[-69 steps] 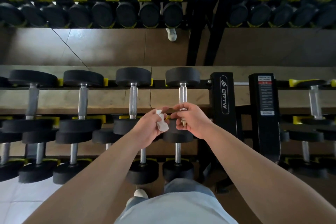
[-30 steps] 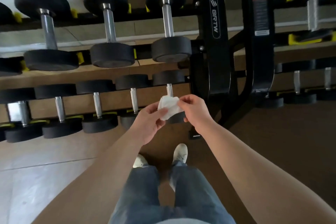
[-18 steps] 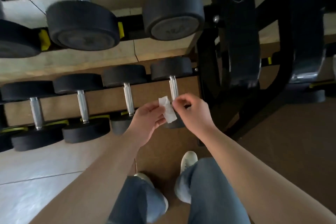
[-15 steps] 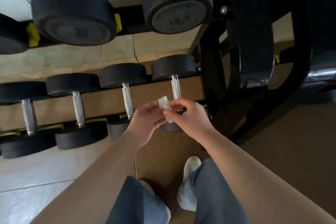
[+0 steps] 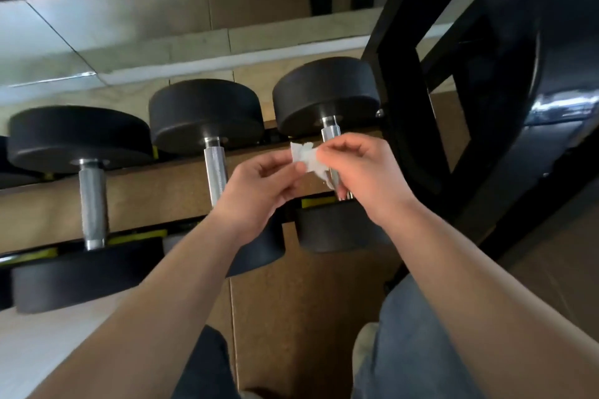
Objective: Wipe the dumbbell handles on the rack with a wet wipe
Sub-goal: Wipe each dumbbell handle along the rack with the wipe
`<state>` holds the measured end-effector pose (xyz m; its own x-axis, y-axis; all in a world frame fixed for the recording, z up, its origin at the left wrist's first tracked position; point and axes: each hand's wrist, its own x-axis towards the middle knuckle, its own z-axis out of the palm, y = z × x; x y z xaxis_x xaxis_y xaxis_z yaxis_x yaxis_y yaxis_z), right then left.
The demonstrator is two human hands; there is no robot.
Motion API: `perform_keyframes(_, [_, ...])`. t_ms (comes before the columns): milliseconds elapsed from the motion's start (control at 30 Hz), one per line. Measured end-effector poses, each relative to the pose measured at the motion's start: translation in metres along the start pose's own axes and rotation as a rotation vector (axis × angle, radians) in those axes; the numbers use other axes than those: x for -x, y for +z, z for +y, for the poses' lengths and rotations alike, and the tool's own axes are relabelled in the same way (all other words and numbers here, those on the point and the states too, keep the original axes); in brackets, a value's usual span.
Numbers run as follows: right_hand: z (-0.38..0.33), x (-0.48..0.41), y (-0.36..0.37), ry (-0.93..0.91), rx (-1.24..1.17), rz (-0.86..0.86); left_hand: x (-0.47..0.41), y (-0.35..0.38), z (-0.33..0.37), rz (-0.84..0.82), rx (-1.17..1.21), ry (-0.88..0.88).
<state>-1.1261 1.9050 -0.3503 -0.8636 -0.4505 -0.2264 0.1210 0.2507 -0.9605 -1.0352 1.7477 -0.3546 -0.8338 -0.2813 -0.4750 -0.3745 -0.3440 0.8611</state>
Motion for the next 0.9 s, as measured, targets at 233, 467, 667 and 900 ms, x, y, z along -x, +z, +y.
perform_keyframes(233, [-0.004, 0.011, 0.005, 0.001, -0.093, -0.04, 0.002, -0.001, -0.005, -0.104, 0.177, 0.0])
perform_keyframes(467, [-0.022, 0.023, 0.012, -0.071, -0.052, 0.079, 0.018, 0.006, 0.009, -0.014, 0.433, -0.053])
perform_keyframes(667, [-0.031, 0.025, 0.014, -0.077, -0.022, 0.121, 0.02, 0.016, 0.015, -0.105, 0.398, -0.016])
perform_keyframes(900, [-0.026, 0.027, 0.015, -0.147, 0.179, 0.108, 0.02, 0.015, 0.007, -0.217, 0.204, 0.0])
